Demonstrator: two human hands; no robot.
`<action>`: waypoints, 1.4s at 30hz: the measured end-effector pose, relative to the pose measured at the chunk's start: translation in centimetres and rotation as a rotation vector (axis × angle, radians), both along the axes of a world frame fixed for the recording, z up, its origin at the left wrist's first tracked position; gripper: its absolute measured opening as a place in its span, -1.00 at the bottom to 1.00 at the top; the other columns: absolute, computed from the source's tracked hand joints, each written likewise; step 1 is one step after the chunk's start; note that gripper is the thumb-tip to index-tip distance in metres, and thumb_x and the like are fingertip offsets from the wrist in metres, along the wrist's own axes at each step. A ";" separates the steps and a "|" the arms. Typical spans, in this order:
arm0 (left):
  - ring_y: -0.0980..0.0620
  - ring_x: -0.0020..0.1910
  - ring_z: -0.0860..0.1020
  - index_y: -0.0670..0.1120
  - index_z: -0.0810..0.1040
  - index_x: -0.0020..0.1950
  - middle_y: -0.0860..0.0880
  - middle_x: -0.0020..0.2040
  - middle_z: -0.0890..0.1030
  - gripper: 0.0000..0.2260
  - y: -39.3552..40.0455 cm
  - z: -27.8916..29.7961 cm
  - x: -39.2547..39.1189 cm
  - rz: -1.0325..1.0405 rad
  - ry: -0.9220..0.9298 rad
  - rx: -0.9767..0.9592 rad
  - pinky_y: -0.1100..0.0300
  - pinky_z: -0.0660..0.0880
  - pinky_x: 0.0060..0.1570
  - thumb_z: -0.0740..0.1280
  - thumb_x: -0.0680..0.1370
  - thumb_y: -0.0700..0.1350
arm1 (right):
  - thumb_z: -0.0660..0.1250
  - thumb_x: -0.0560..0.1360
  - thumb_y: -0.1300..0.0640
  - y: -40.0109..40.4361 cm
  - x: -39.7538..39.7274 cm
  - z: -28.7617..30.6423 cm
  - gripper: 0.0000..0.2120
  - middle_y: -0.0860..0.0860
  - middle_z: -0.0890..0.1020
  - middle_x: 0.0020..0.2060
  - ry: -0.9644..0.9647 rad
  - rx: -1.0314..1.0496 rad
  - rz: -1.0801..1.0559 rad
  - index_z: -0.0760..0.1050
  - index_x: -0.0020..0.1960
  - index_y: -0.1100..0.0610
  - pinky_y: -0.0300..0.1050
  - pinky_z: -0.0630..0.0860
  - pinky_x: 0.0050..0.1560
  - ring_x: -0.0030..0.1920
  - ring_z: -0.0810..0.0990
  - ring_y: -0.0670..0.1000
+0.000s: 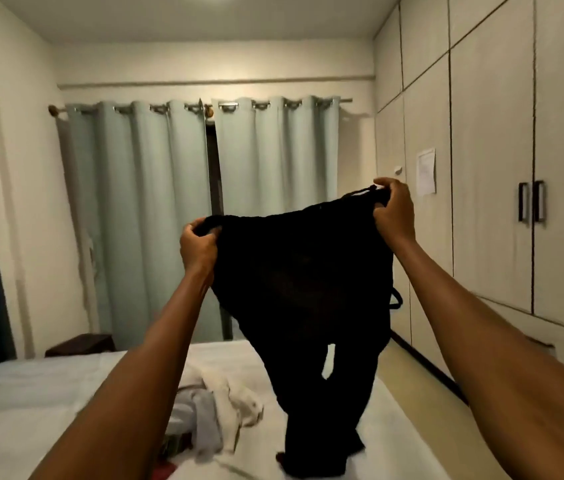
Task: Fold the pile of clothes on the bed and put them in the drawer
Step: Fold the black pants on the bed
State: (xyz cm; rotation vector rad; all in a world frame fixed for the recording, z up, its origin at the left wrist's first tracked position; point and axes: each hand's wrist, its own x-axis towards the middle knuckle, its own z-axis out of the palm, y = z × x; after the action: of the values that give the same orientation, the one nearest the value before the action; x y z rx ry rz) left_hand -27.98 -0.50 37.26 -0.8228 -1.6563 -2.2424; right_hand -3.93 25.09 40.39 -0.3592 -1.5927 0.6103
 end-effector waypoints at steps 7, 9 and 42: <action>0.05 0.06 0.54 -0.14 0.51 0.24 -0.02 0.09 0.59 -0.73 -0.8 15.9 5.1 0.214 0.294 0.124 0.25 0.43 0.04 0.34 0.60 -0.03 | 0.18 0.53 0.32 -2.6 4.3 15.5 -0.71 0.04 0.58 0.15 0.216 0.111 -0.139 0.49 0.20 0.14 -0.23 0.38 0.04 0.07 0.53 -0.02; 0.01 0.11 0.55 -0.16 0.51 0.26 -0.07 0.14 0.60 -0.71 -1.3 19.3 5.9 0.243 0.323 0.117 0.24 0.40 0.05 0.33 0.61 -0.02 | 0.16 0.53 0.34 -3.1 5.3 18.4 -0.68 0.05 0.59 0.15 0.235 0.119 -0.133 0.48 0.22 0.14 -0.20 0.41 0.03 0.11 0.57 0.04; -0.09 -0.03 0.68 -0.17 0.63 0.18 -0.16 0.08 0.69 -0.75 -5.6 9.4 -0.5 -0.442 0.036 -0.124 0.17 0.63 -0.12 0.36 0.59 -0.06 | 0.35 0.59 0.07 1.0 6.4 6.6 -0.70 0.18 0.70 0.11 -0.059 -0.379 0.786 0.61 0.22 0.24 -0.11 0.66 0.03 0.11 0.69 0.15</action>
State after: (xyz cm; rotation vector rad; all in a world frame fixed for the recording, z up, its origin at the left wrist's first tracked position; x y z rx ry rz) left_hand -28.46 -6.07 46.64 -1.3684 -1.7466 -2.3934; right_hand 2.46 26.09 47.01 -0.0065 -1.6519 1.5239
